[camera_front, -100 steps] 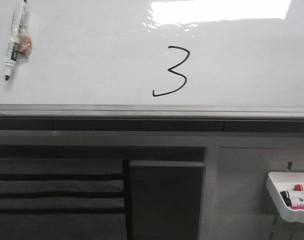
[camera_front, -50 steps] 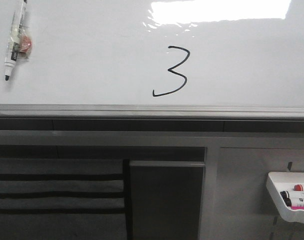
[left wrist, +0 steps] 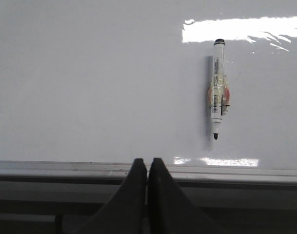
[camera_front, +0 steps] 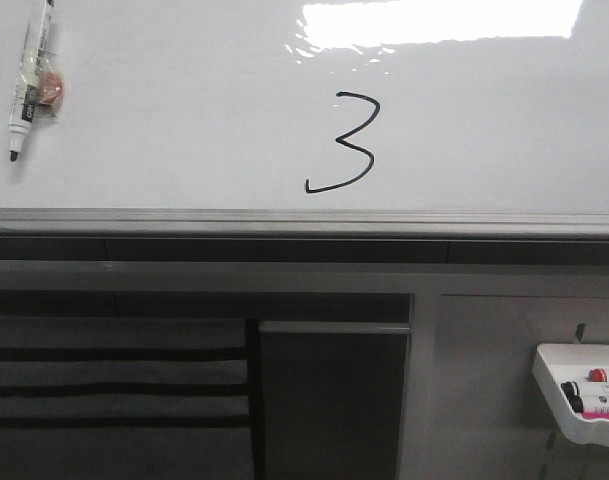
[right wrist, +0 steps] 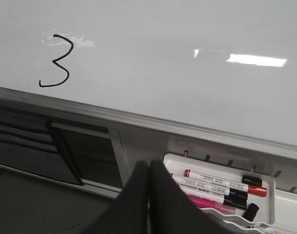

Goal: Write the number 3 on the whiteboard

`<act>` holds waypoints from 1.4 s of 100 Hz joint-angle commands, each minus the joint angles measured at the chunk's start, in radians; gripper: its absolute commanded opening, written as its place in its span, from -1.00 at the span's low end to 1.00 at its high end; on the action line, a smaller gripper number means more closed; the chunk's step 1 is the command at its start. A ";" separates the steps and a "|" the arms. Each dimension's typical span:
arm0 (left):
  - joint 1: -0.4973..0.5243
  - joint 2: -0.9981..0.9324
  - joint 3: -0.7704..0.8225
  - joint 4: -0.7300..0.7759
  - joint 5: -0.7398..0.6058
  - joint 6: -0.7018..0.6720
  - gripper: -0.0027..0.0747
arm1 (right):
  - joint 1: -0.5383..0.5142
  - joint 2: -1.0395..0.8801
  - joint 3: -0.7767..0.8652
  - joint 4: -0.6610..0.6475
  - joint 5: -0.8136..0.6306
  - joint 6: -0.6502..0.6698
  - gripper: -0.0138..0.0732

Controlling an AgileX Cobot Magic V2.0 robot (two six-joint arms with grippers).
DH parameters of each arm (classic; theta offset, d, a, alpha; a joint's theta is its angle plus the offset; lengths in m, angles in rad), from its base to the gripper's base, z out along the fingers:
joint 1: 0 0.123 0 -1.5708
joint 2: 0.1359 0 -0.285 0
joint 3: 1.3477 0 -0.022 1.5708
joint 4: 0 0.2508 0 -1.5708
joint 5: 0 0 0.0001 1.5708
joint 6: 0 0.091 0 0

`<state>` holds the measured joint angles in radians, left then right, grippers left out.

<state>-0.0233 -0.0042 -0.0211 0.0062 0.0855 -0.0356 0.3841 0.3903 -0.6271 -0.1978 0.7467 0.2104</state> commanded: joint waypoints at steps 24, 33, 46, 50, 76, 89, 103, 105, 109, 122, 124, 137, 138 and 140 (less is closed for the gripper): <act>-0.008 -0.028 0.034 -0.021 -0.191 -0.011 -0.98 | -0.007 0.005 -0.025 -0.021 -0.071 0.001 -0.84; -0.008 -0.028 0.034 -0.021 -0.191 -0.011 -0.98 | -0.007 0.005 -0.025 -0.021 -0.071 0.001 -0.84; -0.008 -0.028 0.034 -0.021 -0.191 -0.011 -0.98 | -0.007 0.005 -0.025 -0.021 -0.071 0.001 -0.84; -0.008 -0.028 0.034 -0.021 -0.191 -0.011 -0.98 | -0.007 0.005 -0.025 -0.021 -0.071 0.001 -0.84; -0.008 -0.028 0.034 -0.021 -0.191 -0.011 -0.98 | -0.007 0.005 -0.025 -0.021 -0.071 0.001 -0.84; -0.008 -0.028 0.034 -0.021 -0.191 -0.011 -0.98 | -0.007 0.005 -0.025 -0.021 -0.071 0.001 -0.84; -0.008 -0.028 0.034 -0.021 -0.191 -0.011 -0.98 | -0.047 -0.054 0.006 -0.018 -0.088 0.001 -0.84; -0.008 -0.028 0.034 -0.021 -0.191 -0.011 -0.98 | -0.068 -0.063 0.016 -0.018 -0.094 0.001 -0.84; -0.008 -0.028 0.034 -0.021 -0.191 -0.011 -0.98 | -0.116 -0.093 0.041 0.003 -0.117 0.007 -0.84; -0.008 -0.028 0.034 -0.021 -0.191 -0.011 -0.98 | -0.275 -0.212 0.175 0.070 -0.277 0.007 -0.84; -0.008 -0.028 0.034 -0.021 -0.191 -0.011 -0.98 | -0.299 -0.233 0.204 0.080 -0.301 0.007 -0.84; -0.008 -0.028 0.034 -0.021 -0.191 -0.011 -0.98 | -0.396 -0.337 0.389 0.103 -0.523 0.007 -0.84; -0.008 -0.028 0.034 -0.021 -0.191 -0.011 -0.98 | -0.398 -0.342 0.398 0.103 -0.534 0.007 -0.84; -0.008 -0.028 0.034 -0.021 -0.191 -0.011 -0.98 | -0.401 -0.353 0.426 0.103 -0.565 0.007 -0.84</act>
<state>-0.0233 -0.0042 0.0053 -0.0071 -0.0303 -0.0401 0.0161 0.0699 -0.2624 -0.1014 0.3942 0.2179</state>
